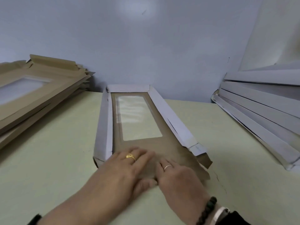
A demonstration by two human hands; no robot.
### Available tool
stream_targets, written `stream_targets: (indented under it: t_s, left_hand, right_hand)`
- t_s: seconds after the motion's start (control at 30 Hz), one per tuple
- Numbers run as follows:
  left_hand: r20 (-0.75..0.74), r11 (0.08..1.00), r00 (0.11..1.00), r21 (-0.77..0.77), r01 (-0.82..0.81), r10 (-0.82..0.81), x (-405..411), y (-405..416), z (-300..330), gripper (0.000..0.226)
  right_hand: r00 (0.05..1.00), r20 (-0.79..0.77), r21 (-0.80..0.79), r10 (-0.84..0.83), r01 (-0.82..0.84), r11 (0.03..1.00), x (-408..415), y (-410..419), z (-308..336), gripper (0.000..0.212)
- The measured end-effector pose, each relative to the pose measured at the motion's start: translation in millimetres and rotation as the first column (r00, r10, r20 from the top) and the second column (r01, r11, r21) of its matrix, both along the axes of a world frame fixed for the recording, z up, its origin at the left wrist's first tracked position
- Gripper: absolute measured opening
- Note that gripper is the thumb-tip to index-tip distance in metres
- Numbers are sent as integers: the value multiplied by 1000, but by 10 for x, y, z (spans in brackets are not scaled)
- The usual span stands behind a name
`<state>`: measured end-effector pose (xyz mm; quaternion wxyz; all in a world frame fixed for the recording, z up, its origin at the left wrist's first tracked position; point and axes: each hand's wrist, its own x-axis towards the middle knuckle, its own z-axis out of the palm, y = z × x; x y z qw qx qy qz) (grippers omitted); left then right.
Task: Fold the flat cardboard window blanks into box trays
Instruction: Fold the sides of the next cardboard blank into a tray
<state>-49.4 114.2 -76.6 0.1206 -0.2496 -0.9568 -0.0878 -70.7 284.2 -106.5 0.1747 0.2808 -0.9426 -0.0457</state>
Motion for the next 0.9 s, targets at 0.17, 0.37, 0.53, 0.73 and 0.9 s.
stream_targets:
  t_s: [0.17,0.37,0.53,0.73,0.9]
  left_hand:
    - [171,983,984,-184,-21,53,31,43,-209,60]
    - [261,997,965,-62,44,-26,-80,-288,-197,69]
    - [415,906,898,421,-47,-146,-98,-486,-59,40]
    - [245,890,968,425,-164,61,-132,-428,-125,39]
    - [26,914,950,263,-308,312,-204,-311,-153,24]
  right_hand:
    - [1000,-19,20,-20,20,1000,65,-75,-81,46]
    - [835,477,-263,275,-163,951,-135,329,125,53]
    - [677,628,-604,383,113,789,-246,573,205,29]
    - [855,417,-750,307,133,649,-265,518,163,25]
    - [963,248,-769,106,130,626,-317,407,54,8]
